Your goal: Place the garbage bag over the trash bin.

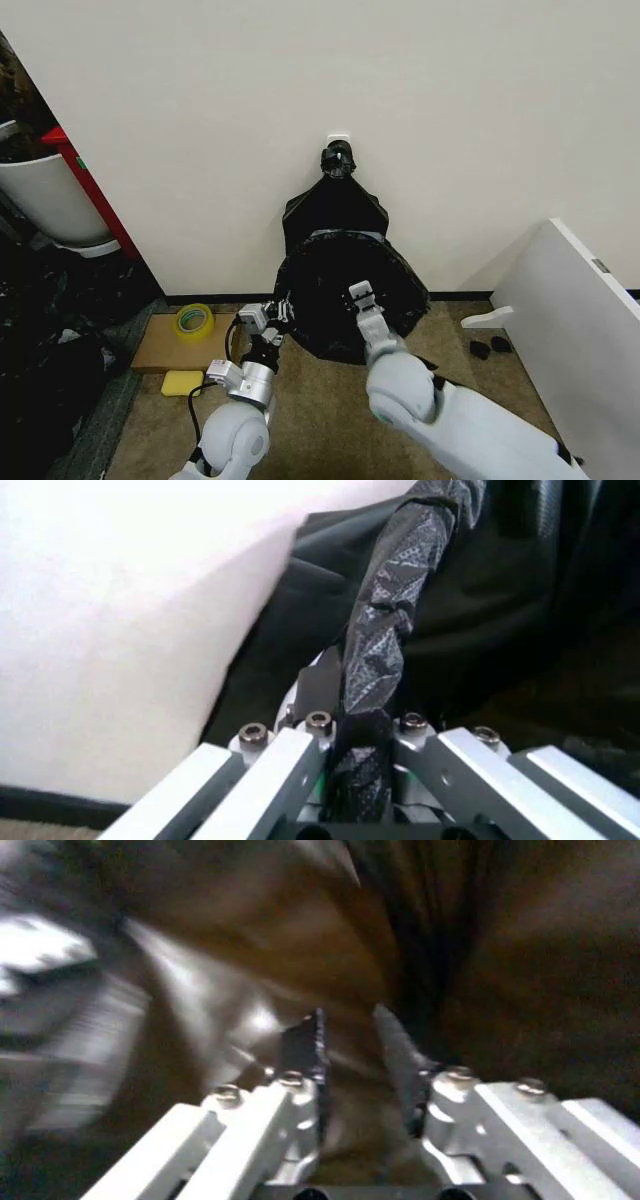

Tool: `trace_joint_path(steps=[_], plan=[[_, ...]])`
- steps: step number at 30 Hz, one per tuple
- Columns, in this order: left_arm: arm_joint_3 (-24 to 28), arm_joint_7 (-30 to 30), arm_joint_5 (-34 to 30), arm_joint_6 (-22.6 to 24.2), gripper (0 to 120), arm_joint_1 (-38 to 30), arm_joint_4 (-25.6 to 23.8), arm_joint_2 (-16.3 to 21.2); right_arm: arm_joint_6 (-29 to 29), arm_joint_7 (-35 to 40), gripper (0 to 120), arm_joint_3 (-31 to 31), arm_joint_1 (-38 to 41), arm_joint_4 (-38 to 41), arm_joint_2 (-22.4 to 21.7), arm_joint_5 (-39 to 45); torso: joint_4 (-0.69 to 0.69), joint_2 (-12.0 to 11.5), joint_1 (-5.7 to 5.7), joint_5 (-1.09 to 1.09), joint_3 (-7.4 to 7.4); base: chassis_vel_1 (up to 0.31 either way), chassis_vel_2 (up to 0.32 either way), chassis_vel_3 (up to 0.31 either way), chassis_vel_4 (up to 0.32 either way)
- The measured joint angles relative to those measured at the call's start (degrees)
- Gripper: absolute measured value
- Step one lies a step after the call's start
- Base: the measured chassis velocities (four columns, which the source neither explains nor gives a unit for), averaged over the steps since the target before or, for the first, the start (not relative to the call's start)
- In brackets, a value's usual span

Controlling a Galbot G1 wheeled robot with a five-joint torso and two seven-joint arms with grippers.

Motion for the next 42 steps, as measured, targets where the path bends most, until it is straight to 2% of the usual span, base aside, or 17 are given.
trace_joint_path(steps=[2, 3, 5, 8, 10, 11, 15, 16, 17, 18, 19, 20, 22, 29, 35, 42], plan=[[-0.82, -1.49, -1.39, 2.39, 0, -0.87, 0.26, -0.03, 10.24, -6.08, 27, 1.79, -3.79, 0.93, -1.58, -4.72, 0.00, 0.00, 0.00, -0.01, 0.00, 0.000, 0.000, 0.000, 0.000], [-0.82, -1.49, -1.39, 2.39, 0, -0.87, 0.26, -0.03, 10.24, -6.08, 27, 1.79, -3.79, 0.93, -1.58, -4.72, 0.00, 0.00, 0.00, -0.01, 0.00, 0.000, 0.000, 0.000, 0.000], [-1.37, -3.00, -3.49, 4.44, 0, -2.22, 1.80, 0.23, 20.23, -13.12, 39, 4.89, -7.53, 2.15, -2.52, -8.38, 0.01, 0.00, 0.00, -0.02, 0.00, 0.000, 0.000, 0.000, 0.000], [-1.87, -4.00, -6.23, 5.51, 0, -3.14, 2.63, 0.31, 24.68, -17.66, 47, 8.32, -10.91, 3.64, -2.57, -10.16, 0.02, 0.00, 0.01, -0.01, 0.00, 0.000, 0.000, 0.000, 0.000], [-2.29, -5.03, -8.22, 6.72, 0, -3.66, 2.98, 0.29, 24.84, -17.20, 57, 11.96, -15.08, 5.54, -2.37, -12.58, 0.02, 0.00, 0.01, -0.01, 0.00, 0.000, 0.000, 0.000, 0.000], [-2.29, -5.03, -8.22, 6.72, 0, -3.66, 2.98, 0.29, 24.84, -17.20, 57, 11.96, -15.08, 5.54, -2.37, -12.58, 0.02, 0.00, 0.01, -0.01, 0.00, 0.000, 0.000, 0.000, 0.000], [-2.83, -7.38, -11.50, 9.53, 0, -4.14, 3.15, 0.82, 18.09, -4.90, 75, 15.22, -24.22, 9.27, -2.33, -14.92, -0.01, 0.00, 0.01, -0.02, 0.00, 0.000, 0.000, 0.000, 0.000], [-2.83, -7.38, -11.50, 9.53, 0, -4.14, 3.15, 0.82, 18.09, -4.90, 75, 15.22, -24.22, 9.27, -2.33, -14.92, -0.01, 0.00, 0.01, -0.02, 0.00, 0.000, 0.000, 0.000, 0.000], [-3.03, -7.71, -12.21, 9.89, 0, -4.17, 3.16, 1.26, 17.57, -2.30, 83, 15.66, -26.99, 9.83, -2.33, -13.63, -0.01, 0.00, 0.01, -0.01, 0.00, 0.000, 0.000, 0.000, 0.000], [-3.08, -7.76, -12.34, 9.97, 0, -4.17, 3.16, 1.38, 17.69, -1.79, 84, 15.79, -27.83, 9.86, -2.33, -13.11, 0.00, 0.00, 0.01, -0.01, 0.00, 0.000, 0.000, 0.000, 0.000], [-3.16, -7.89, -12.52, 10.16, 0, -4.15, 3.10, 1.60, 18.59, -1.35, 90, 15.96, -29.67, 9.80, -2.29, -11.81, 0.01, 0.00, 0.01, -0.01, 0.00, 0.000, 0.000, 0.000, 0.000], [-3.16, -7.89, -12.52, 10.16, 0, -4.15, 3.10, 1.60, 18.59, -1.35, 90, 15.96, -29.67, 9.80, -2.29, -11.81, 0.01, 0.00, 0.01, -0.01, 0.00, 0.000, 0.000, 0.000, 0.000], [-3.23, -8.12, -12.65, 10.48, 0, -4.22, 2.85, 1.67, 20.99, -1.97, 98, 15.98, -31.48, 8.89, -2.10, -10.14, 0.01, 0.00, 0.01, -0.01, 0.00, 0.000, 0.000, 0.000, 0.000], [-3.35, -8.52, -13.05, 11.40, 0, -4.70, 2.81, 1.91, 27.13, -6.40, 100, 16.07, -31.60, 2.55, -1.87, -11.19, 0.01, 0.00, 0.01, -0.01, 0.01, 0.000, 0.000, 0.000, 0.000], [-3.70, -9.19, -14.28, 12.60, 0, -4.47, 2.00, 2.60, 34.59, -10.31, 100, 17.22, -29.38, -6.60, -1.22, -21.94, 0.01, 0.00, 0.01, 0.00, 0.01, 0.000, 0.000, 0.000, 0.000], [-3.20, -9.26, -14.00, 12.84, 0, -3.68, 1.67, 2.17, 35.92, -9.98, 100, 18.76, -25.88, -11.55, -0.44, -30.27, 0.02, 0.00, 0.01, -0.01, 0.01, 0.000, 0.000, 0.000, 0.000]])
